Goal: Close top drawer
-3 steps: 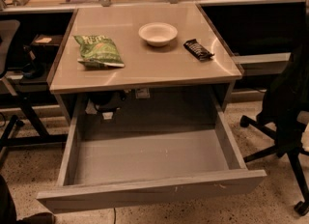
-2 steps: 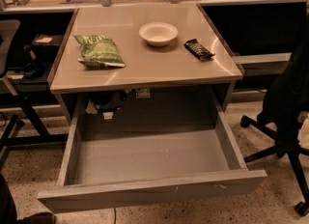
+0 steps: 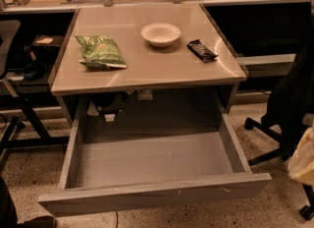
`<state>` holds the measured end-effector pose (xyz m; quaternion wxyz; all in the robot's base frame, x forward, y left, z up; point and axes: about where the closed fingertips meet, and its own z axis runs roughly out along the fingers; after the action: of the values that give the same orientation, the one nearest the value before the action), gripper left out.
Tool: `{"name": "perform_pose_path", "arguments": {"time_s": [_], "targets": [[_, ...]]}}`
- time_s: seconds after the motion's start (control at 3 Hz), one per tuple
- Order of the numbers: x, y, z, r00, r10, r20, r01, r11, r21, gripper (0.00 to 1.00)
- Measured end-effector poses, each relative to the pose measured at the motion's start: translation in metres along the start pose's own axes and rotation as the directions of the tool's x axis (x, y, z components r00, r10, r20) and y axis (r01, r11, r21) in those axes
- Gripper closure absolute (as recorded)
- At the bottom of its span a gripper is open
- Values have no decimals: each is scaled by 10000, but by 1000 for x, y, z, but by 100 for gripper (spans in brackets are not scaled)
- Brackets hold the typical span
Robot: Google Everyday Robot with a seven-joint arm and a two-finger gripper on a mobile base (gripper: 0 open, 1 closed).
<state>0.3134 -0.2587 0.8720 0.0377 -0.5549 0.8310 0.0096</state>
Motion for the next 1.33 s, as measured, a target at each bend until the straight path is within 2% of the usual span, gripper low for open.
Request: {"name": "perform_pose_path", "arguments": {"time_s": [0.33, 0.67, 1.0, 1.33], "targets": [[5, 29, 66, 9990, 406, -197, -428, 9914, -1240, 100], [6, 56, 118, 9970, 728, -259, -769, 9696, -2322, 100], [9, 59, 122, 9968, 724, -325, -782, 9672, -2417, 100], [8, 62, 143, 9936, 1128, -97, -1113, 9581, -2637, 100]]}}
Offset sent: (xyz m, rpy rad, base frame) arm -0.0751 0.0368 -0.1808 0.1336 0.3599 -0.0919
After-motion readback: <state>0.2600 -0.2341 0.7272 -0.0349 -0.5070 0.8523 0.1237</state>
